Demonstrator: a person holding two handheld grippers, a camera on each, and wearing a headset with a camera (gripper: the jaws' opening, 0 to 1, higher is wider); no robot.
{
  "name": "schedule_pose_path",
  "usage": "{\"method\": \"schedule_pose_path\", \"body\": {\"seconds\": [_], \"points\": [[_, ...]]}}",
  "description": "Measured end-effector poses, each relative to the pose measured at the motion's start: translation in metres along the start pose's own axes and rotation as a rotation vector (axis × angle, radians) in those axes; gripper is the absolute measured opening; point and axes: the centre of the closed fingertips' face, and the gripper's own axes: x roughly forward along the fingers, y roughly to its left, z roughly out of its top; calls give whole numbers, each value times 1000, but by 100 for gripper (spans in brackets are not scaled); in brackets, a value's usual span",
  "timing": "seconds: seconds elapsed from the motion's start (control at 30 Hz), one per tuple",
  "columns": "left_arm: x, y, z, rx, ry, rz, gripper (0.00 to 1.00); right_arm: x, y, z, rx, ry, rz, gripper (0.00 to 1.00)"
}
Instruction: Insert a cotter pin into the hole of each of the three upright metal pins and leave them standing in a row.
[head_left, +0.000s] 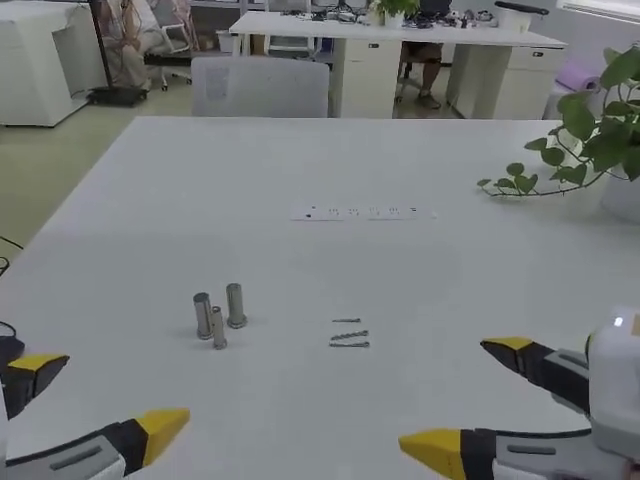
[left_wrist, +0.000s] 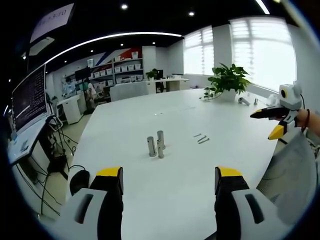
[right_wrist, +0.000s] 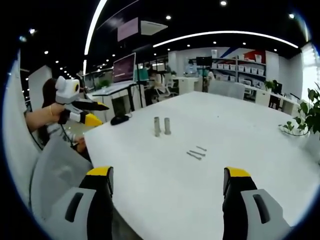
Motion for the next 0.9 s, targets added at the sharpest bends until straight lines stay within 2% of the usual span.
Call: {"method": "schedule_pose_path", "body": {"seconds": [0.1, 0.23, 0.33, 0.53, 0.73, 0.9], "points": [[6, 2, 1, 7, 3, -2, 70, 1, -1, 1, 5, -6, -1, 91], [15, 1, 4, -4, 0, -32, 58, 3, -3, 5, 22, -28, 4, 87], [23, 0, 8, -1, -16, -42, 56, 5, -3, 6, 36, -36, 11, 85], [42, 2, 9, -9, -13, -67, 50, 11, -3, 9, 31, -40, 19, 82], [59, 4, 10, 18, -10, -65, 46, 17, -7, 12, 31, -43, 20, 77], [76, 6, 7, 14, 7, -74, 42, 21, -9, 12, 36, -41, 23, 75]]}}
